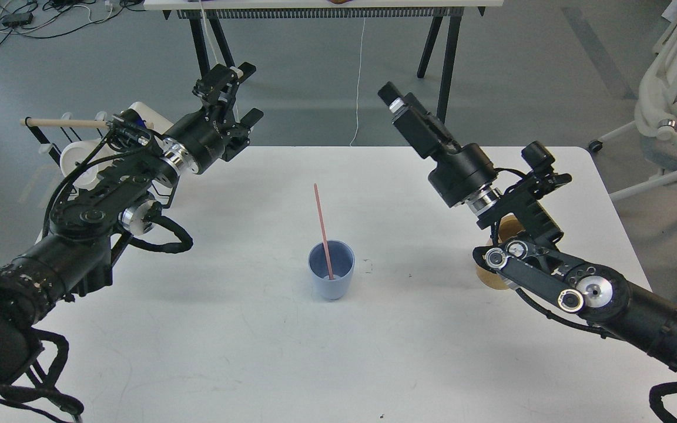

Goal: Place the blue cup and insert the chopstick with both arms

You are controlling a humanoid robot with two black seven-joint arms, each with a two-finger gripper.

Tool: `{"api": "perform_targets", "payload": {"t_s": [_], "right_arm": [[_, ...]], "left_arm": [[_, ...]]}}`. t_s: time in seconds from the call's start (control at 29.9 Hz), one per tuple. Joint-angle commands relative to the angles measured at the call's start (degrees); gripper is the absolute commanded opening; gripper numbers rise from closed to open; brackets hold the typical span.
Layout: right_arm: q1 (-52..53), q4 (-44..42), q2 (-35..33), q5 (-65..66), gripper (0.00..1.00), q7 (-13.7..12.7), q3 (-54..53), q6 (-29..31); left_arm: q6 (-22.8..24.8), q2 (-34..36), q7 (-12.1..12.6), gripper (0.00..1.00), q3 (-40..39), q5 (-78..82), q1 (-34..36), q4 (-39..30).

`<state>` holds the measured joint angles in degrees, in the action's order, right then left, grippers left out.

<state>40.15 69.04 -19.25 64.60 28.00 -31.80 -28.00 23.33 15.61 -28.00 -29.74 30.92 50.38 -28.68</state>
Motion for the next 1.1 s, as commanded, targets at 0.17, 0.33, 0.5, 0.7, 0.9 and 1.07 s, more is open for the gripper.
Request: {"api": "perform_targets", "payload": {"t_s": [0.17,0.33,0.5,0.7,0.9,1.07], "right_arm": [[-2.7,9.35,-11.59,-36.28,0.98,0.0,-1.95,7.13],[-5.69,3.92,-12.03,-43.94,0.98,0.0,-6.78,34.01],[-6.4,-4.34,-11.6,-46.84,0.98,0.0,-12.76,56.0],[-6.4,-8.84,-11.42,-48.69,0.98,0.0,-14.78,56.0],[-6.84,-8.84,-11.07,-50.27,0.98,0.0,-15.31,56.0],[-6.92,-9.37,-10.19,-50.28,0.98,0.0,-16.46,56.0]], "left_arm": [[4.67,2.32,0.0,0.99,-0.23,-3.15,-1.34,-0.24],[4.67,2.4,0.0,0.99,-0.58,-3.15,-1.78,-0.59],[4.67,3.89,0.0,0.99,-0.67,-3.15,-1.78,-0.59],[4.67,4.51,0.0,0.99,-0.4,-3.06,-1.87,-0.85],[4.67,4.08,0.0,0.99,-0.23,-3.06,-1.96,-0.85],[4.67,3.9,0.0,0.99,-0.58,-3.06,-1.96,-0.94]]}}
